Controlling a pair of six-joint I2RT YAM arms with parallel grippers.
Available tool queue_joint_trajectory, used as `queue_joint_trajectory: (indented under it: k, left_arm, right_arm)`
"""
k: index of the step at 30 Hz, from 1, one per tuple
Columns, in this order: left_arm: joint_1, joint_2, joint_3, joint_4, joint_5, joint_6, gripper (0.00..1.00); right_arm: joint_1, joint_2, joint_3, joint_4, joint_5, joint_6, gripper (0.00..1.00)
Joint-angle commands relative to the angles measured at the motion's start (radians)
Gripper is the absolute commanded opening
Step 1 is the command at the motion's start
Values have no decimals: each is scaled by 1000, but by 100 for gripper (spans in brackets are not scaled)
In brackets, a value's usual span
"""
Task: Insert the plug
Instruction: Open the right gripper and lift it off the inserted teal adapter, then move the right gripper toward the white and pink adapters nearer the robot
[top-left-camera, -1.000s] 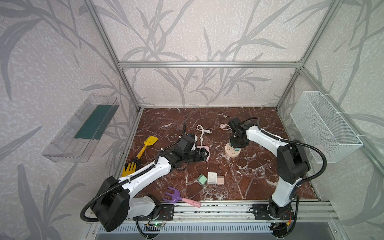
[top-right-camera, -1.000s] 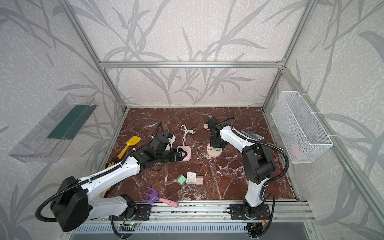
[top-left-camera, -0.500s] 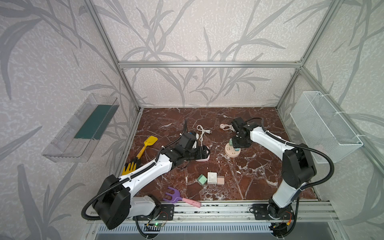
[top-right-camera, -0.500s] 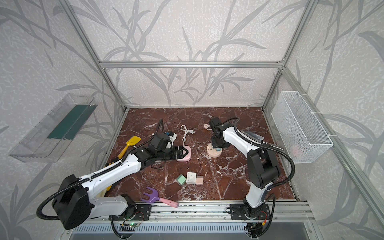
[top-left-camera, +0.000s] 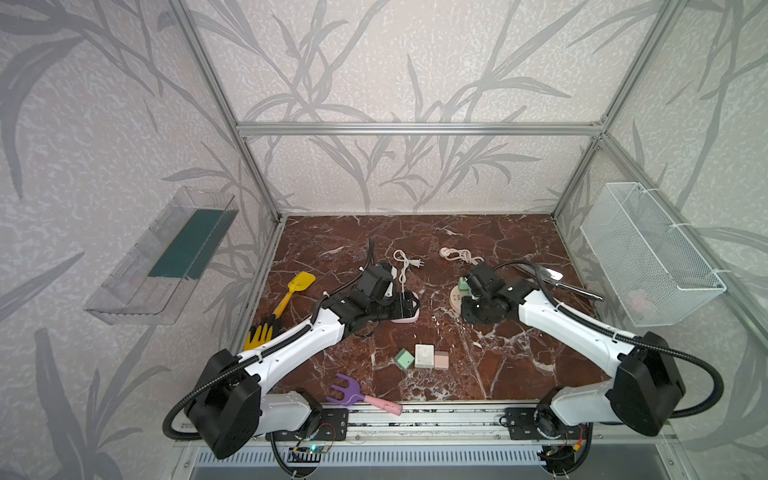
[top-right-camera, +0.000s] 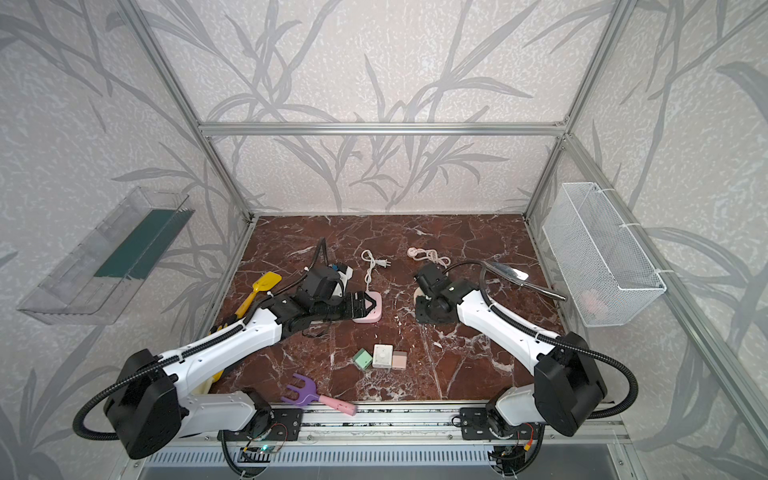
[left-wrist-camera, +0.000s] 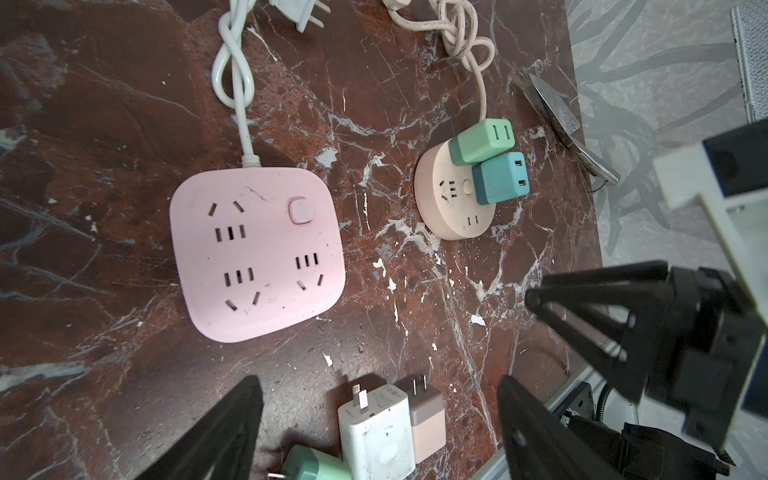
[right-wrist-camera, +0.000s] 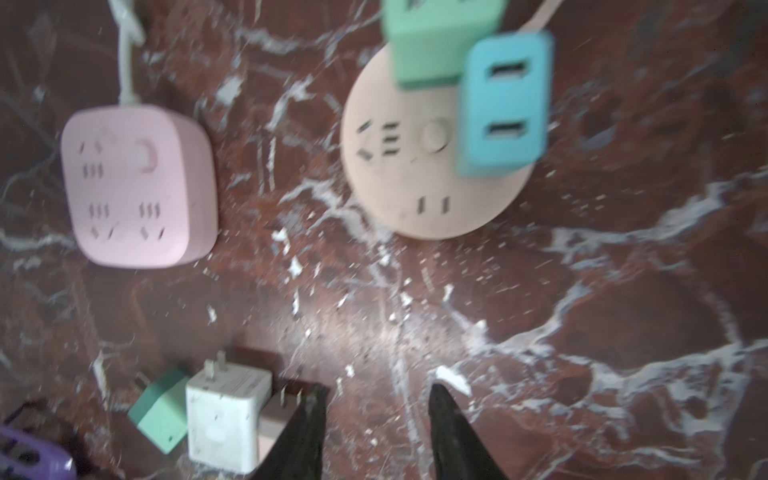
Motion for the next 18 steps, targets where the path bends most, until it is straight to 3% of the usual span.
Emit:
queue_joint_trajectory:
  k: [1,7,18]
  left_arm:
    - [5,-5,-15,-33,-18,16,86]
    - [4,-27,-33,-46,-28,22,86]
    - [5,-46,-17,-58,-21,25,86]
  right_arm:
    - [103,16,3,10,47,107,42]
    - [199,135,35,8,67,127,42]
    - [272,235,135,-18,79,130,43]
